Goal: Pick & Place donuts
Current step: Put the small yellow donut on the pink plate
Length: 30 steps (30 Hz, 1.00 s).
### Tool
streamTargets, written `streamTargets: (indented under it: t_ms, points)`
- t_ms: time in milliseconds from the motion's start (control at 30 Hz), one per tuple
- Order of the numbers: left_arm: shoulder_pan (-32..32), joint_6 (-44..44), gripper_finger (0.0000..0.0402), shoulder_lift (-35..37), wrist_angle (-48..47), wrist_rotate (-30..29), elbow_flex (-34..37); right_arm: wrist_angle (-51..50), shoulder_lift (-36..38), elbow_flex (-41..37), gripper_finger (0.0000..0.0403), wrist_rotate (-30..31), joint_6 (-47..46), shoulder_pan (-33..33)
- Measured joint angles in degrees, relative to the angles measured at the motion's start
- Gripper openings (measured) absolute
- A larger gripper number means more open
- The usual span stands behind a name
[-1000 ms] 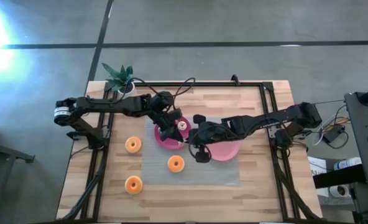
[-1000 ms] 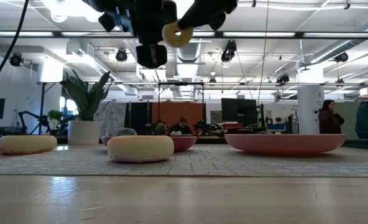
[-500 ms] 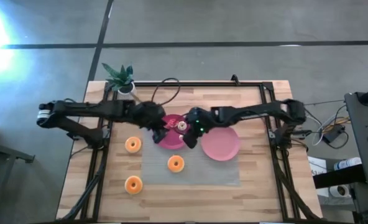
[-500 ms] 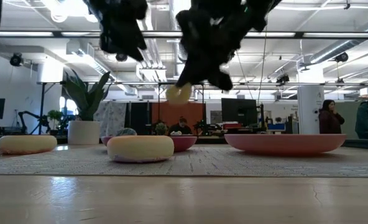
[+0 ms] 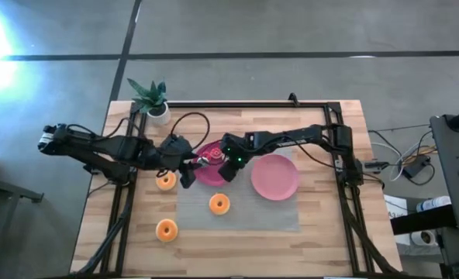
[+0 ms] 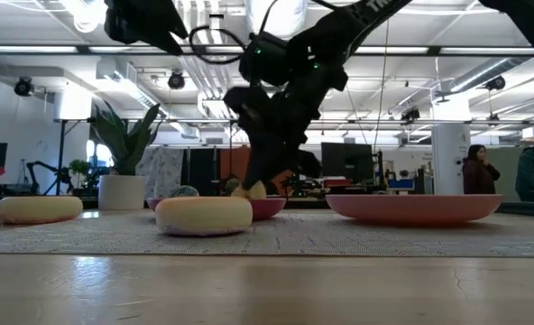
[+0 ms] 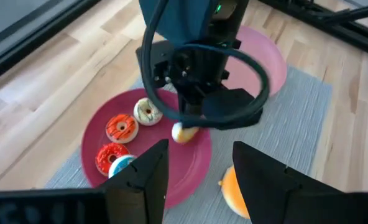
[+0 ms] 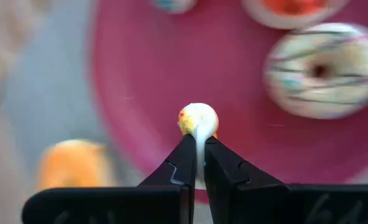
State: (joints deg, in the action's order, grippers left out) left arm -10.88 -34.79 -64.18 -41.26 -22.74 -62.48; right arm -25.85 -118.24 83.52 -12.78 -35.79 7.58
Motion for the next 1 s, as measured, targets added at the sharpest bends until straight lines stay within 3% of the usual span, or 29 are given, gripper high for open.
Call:
streamTargets:
  t_ms: [400, 600, 733, 900, 1000]
  points:
    - [-0.1, 0.4, 0.0151, 0.0, -1.5, -1.8, 0.0, -6.1, -0.2, 3.5, 0.0026, 6.7, 3.5, -0.3]
    - [-0.1, 1.1, 0.0152, 0.0, -1.8, -1.9, 0.0, -5.2, -0.1, 3.4, 0.0068, 3.4, 3.0, -0.2]
    - [-0.1, 1.1, 0.0152, 0.0, -1.8, -2.0, 0.0, -3.8, 0.0, 3.5, 0.0073, 0.7, 1.9, -0.2]
    - [-0.1, 1.1, 0.0152, 0.0, -1.8, -2.0, 0.0, -4.0, -1.6, 3.3, 0.0071, 1.4, 1.7, -0.2]
    - [-0.1, 0.6, 0.0152, 0.0, -1.8, -2.0, 0.0, -4.4, -1.6, 3.4, 0.0080, 5.8, 2.2, -0.3]
